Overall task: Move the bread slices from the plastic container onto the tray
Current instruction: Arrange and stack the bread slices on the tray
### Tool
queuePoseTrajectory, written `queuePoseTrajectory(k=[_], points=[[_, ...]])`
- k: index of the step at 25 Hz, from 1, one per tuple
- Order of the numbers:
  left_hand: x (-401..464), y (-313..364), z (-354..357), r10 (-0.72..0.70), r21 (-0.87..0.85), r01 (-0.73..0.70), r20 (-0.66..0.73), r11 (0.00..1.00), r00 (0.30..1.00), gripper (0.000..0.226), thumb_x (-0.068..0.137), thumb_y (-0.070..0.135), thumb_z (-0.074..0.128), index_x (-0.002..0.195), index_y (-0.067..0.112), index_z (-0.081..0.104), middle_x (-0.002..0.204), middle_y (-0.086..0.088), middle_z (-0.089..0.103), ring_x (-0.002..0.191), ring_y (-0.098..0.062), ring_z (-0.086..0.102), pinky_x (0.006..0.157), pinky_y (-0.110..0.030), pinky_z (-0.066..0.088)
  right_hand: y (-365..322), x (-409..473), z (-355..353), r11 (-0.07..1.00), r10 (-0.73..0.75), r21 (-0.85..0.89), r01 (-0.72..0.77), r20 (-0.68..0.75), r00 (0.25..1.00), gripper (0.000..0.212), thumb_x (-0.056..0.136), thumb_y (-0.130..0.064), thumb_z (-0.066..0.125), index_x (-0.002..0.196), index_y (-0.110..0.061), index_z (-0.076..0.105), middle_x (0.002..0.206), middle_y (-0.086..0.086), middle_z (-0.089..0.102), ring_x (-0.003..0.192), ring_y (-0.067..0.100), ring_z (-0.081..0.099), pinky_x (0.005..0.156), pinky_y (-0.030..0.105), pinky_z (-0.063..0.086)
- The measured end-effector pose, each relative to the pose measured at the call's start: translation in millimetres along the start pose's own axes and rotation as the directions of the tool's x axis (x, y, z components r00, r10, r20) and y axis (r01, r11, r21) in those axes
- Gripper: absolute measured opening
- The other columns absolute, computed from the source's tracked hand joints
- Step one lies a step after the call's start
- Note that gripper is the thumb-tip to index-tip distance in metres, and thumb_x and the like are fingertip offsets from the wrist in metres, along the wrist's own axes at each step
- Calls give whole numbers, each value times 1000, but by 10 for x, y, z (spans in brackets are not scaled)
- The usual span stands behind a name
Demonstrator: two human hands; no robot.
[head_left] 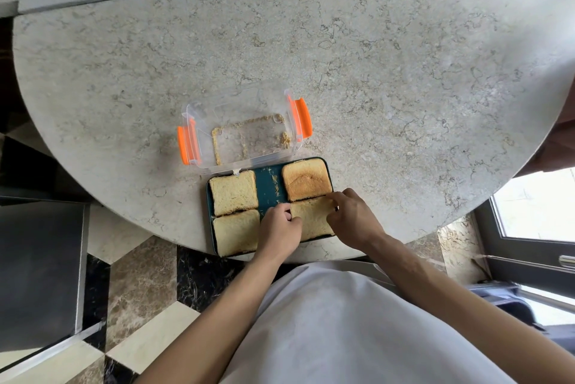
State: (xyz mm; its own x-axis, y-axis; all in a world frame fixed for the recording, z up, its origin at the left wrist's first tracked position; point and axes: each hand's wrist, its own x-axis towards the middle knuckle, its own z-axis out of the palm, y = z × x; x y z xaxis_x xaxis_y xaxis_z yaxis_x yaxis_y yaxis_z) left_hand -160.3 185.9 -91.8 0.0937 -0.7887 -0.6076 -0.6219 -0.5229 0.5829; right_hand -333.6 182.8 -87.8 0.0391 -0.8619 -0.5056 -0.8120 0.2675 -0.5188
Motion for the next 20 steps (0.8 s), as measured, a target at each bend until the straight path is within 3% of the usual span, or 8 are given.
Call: queuePoseTrajectory(k=[2, 5, 10, 15, 18, 20], points=[[3, 14, 0, -34, -51, 34, 8, 998, 999, 40, 87, 16, 58, 128, 14, 60, 71, 17, 57, 67, -2, 55, 63, -20, 45, -14, 2, 3, 1000, -2, 2, 2, 3, 1000, 42, 87, -12, 51, 128, -8, 60, 116, 13, 56, 98, 34, 63, 89, 43, 52], [-3, 18, -10, -63, -106, 65, 24, 992, 998, 40, 86, 15, 58, 126, 16, 60, 67, 15, 58, 63, 0, 55, 62, -20, 44, -31, 11, -3, 1000, 4, 5, -4, 2, 1000, 44, 86, -14, 51, 129, -9, 59, 116, 13, 55, 98, 33, 63, 88, 42, 53], [21, -13, -33, -106, -194, 116, 60, 974, 993, 39, 88, 16, 57, 127, 16, 58, 83, 12, 68, 84, -13, 68, 86, -42, 56, -11, 29, -10, 1000, 4, 16, -4, -27, 1000, 44, 88, -17, 53, 131, -11, 58, 119, 12, 54, 97, 31, 63, 87, 39, 53], [44, -26, -77, -122, -235, 145, 110, 961, 986, 36, 90, 15, 55, 125, 15, 60, 110, -3, 69, 98, -20, 67, 94, -45, 54, -83, 71, -13, 1000, 2, -6, -2, 5, 1000, 40, 87, -20, 53, 125, -10, 60, 118, 10, 52, 98, 31, 62, 86, 43, 53], [57, -65, -165, -71, -262, 89, 80, 961, 994, 32, 90, 14, 54, 120, 16, 64, 108, -5, 70, 99, -22, 67, 94, -45, 54, -101, 93, -64, 1000, 17, -4, -17, 3, 1000, 42, 88, -21, 53, 128, -13, 60, 120, 10, 54, 99, 30, 62, 87, 41, 53], [37, -126, -273, 13, -213, -10, 12, 977, 1000, 27, 90, 15, 53, 113, 20, 67, 104, 1, 70, 95, -16, 67, 88, -32, 55, -135, 87, -63, 1000, -13, -26, 12, -26, 1000, 41, 89, -20, 54, 129, -12, 60, 121, 11, 54, 103, 31, 60, 89, 40, 52]])
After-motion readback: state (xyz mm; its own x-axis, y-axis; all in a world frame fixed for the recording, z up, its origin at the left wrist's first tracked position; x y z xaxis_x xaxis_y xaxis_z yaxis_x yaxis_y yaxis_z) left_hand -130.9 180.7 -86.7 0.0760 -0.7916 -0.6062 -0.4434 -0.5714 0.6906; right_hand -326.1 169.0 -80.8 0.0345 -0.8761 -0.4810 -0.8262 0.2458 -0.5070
